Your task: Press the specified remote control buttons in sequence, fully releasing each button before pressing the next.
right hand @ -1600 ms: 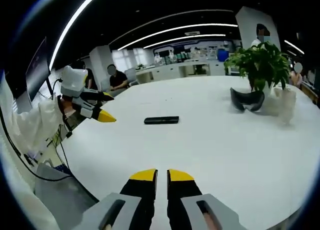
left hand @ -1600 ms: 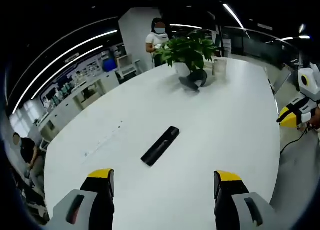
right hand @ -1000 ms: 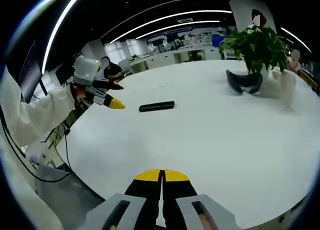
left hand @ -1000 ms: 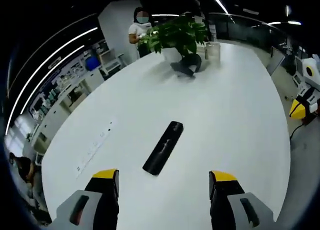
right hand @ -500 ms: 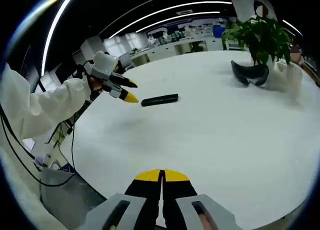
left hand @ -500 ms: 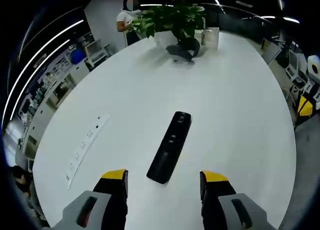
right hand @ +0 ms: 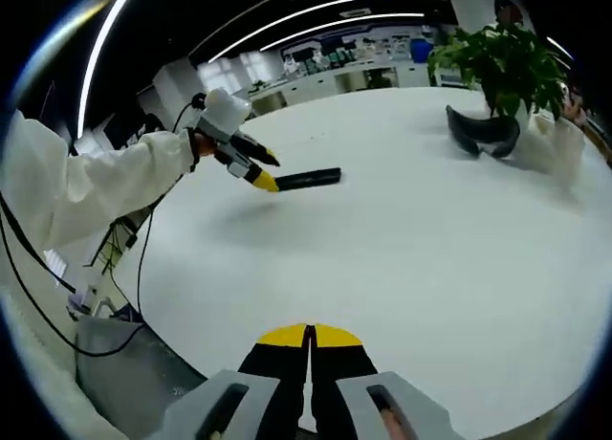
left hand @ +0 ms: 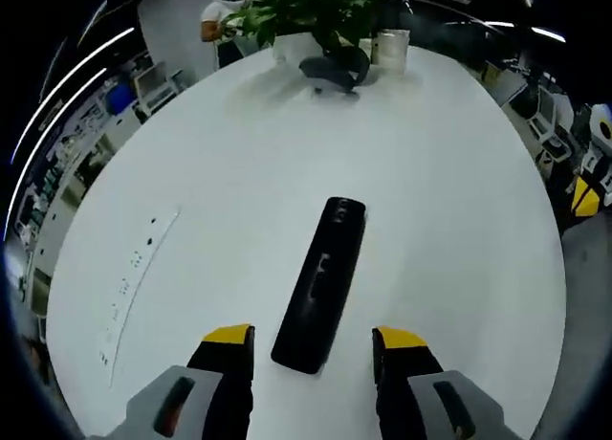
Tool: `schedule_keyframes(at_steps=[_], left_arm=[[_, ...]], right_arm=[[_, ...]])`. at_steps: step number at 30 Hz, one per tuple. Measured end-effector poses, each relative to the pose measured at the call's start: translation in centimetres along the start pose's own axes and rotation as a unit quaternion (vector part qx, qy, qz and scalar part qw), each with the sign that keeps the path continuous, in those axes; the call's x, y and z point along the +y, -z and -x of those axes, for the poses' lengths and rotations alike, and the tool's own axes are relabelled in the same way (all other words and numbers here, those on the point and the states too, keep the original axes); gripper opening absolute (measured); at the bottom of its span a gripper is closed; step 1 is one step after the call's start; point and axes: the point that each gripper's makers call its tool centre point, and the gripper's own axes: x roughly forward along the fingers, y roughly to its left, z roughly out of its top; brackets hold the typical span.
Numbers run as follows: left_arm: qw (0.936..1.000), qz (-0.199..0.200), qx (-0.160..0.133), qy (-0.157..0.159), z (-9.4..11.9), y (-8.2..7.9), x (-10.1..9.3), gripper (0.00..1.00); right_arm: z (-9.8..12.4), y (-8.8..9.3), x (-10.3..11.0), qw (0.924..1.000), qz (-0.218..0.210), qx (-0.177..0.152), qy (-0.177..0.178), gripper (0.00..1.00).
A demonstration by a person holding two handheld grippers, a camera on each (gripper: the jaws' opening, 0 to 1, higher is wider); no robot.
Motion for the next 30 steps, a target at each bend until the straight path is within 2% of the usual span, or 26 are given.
schedule_keyframes(at_steps=[6,11,14,17,18,25,30], left_arm=[[0.9998,0.003,0.010,0.014,-0.8,0.7,0.3,0.42],[0.9994,-0.002,0.020,0.028,-1.2,1.1,0.0,0.40],[0.9992,0.001,0.025,0.030,-1.5,1.2,0.1,0.41],[0.9994,0.008,0.023,0.026,-1.4,1.0,0.6,0.37],[0.9993,-0.007,0.027,0.024,-1.4,1.1,0.7,0.35],[0.9990,-0.009,0.035,0.028,-1.5,1.1,0.6,0.35],[0.9989,-0.009,0.035,0.028,-1.5,1.1,0.8,0.33]], right_arm=[[0.3,0.2,0.5,1.0000,0.001,0.007,0.002,0.00],[-0.1,0.1,1.0,0.9999,0.006,0.013,-0.002,0.00],[-0.2,-0.4,1.3,0.9999,0.008,0.010,-0.007,0.00],[-0.3,-0.6,1.6,0.9998,0.013,0.011,-0.012,0.00],[-0.3,-0.6,1.6,0.9997,0.014,0.012,-0.014,0.00],[-0.6,-0.4,1.9,0.9993,0.025,0.019,-0.022,0.00],[-0.4,-0.9,2.1,0.9993,0.027,0.009,-0.024,0.00]])
